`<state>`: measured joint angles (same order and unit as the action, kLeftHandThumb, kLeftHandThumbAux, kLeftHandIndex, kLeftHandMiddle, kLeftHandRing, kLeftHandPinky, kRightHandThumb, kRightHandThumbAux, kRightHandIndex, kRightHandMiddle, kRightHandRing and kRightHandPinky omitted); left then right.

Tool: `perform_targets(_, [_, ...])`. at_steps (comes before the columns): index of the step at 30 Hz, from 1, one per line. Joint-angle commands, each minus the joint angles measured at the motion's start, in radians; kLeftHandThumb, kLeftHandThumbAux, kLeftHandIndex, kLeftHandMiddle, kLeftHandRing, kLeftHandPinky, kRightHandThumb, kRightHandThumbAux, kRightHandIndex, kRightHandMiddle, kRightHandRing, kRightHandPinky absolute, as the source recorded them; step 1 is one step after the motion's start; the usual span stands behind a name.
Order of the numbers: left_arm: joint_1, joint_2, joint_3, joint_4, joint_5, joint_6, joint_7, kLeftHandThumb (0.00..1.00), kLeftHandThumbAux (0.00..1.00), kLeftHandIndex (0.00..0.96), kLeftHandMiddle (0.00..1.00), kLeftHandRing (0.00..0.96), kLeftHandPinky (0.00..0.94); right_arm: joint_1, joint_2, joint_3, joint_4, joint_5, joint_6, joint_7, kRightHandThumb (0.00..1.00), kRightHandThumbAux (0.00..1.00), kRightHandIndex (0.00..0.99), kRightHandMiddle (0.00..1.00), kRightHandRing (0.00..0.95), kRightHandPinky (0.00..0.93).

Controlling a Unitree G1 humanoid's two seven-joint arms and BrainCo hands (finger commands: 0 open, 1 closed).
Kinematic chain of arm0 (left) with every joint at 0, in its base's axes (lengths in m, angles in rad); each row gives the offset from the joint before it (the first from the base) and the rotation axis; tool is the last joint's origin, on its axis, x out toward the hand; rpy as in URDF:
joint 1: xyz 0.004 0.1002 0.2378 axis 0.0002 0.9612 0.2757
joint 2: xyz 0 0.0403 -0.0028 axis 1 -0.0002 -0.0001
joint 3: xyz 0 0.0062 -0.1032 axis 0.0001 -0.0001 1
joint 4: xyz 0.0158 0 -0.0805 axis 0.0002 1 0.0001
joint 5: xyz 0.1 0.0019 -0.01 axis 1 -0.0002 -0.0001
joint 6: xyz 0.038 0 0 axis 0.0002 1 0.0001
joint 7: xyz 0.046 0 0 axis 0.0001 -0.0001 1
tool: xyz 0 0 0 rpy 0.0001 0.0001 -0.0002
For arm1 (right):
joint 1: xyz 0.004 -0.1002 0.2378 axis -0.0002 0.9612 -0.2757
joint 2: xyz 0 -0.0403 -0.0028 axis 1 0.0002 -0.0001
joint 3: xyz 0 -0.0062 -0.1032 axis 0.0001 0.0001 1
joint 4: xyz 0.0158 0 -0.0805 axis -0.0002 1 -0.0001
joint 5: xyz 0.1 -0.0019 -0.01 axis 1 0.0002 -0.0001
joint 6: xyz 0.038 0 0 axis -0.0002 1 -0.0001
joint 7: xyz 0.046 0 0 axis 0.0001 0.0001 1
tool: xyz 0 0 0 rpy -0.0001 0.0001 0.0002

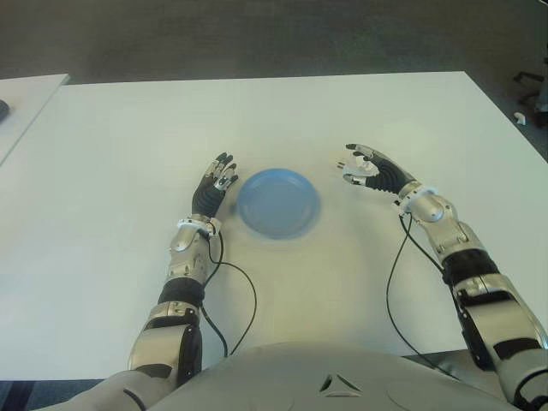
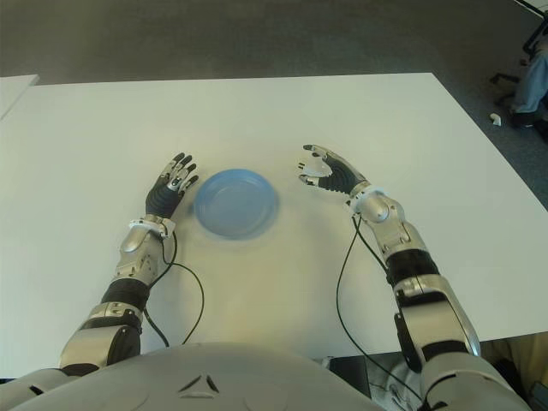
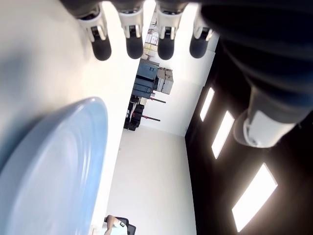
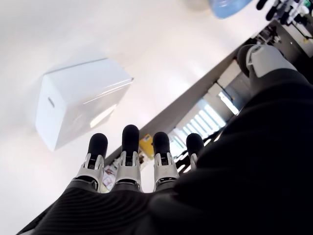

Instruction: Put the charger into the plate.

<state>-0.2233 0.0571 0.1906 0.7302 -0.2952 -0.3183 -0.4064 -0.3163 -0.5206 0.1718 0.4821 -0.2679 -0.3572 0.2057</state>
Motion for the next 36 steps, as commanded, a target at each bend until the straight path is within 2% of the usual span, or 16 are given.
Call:
perform_targets(1, [0.028,-0.002,0.000,0.039,0.018,0.036,0.021,0.036,0.555,0.000,0.045,0.013,0.000,0.058,0.014,-0.036,-0.081,0.049,0.072,0.035,0.000,0.540,0.000,0.000,0.071,0.115])
perform_targets(6, [0.033,0.001,-0.003,0.030,0.019,0.035,0.017,0.044,0.554,0.000,0.042,0.008,0.000,0.101,0.034,-0.066,-0.135,0.075,0.086,0.030,0.000,0.551,0.000,0.000,0.058,0.133])
perform_targets(12, [0.032,0.004,-0.005,0.032,0.020,0.035,0.014,0.047,0.558,0.000,0.040,0.008,0.000,0.130,0.055,-0.094,-0.169,0.077,0.065,0.003,0.004,0.567,0.000,0.000,0.049,0.149])
perform_targets(16, [0.030,0.006,-0.006,0.034,0.022,0.035,0.015,0.045,0.561,0.000,0.041,0.010,0.000,0.147,0.078,-0.121,-0.178,0.072,0.005,-0.055,0.035,0.579,0.000,0.000,0.046,0.149])
perform_targets(18, [0.029,0.008,-0.007,0.035,0.022,0.035,0.015,0.044,0.563,0.000,0.041,0.010,0.000,0.148,0.087,-0.135,-0.164,0.062,-0.048,-0.095,0.058,0.583,0.000,0.000,0.041,0.137])
perform_targets(24, [0.027,0.012,-0.008,0.039,0.024,0.035,0.014,0.037,0.567,0.000,0.043,0.012,0.000,0.097,0.076,-0.180,-0.064,0.073,-0.185,-0.153,0.150,0.574,0.000,0.000,0.028,0.103])
perform_targets(30, [0.026,0.015,-0.009,0.042,0.024,0.037,0.014,0.032,0.568,0.000,0.044,0.014,0.000,0.055,0.086,-0.191,0.000,0.042,-0.255,-0.213,0.231,0.547,0.000,0.000,0.016,0.062])
perform_targets(36, [0.025,0.015,-0.009,0.046,0.023,0.035,0.012,0.035,0.567,0.000,0.046,0.016,0.000,-0.009,0.088,-0.176,0.086,-0.019,-0.301,-0.290,0.259,0.506,0.000,0.000,0.005,0.024])
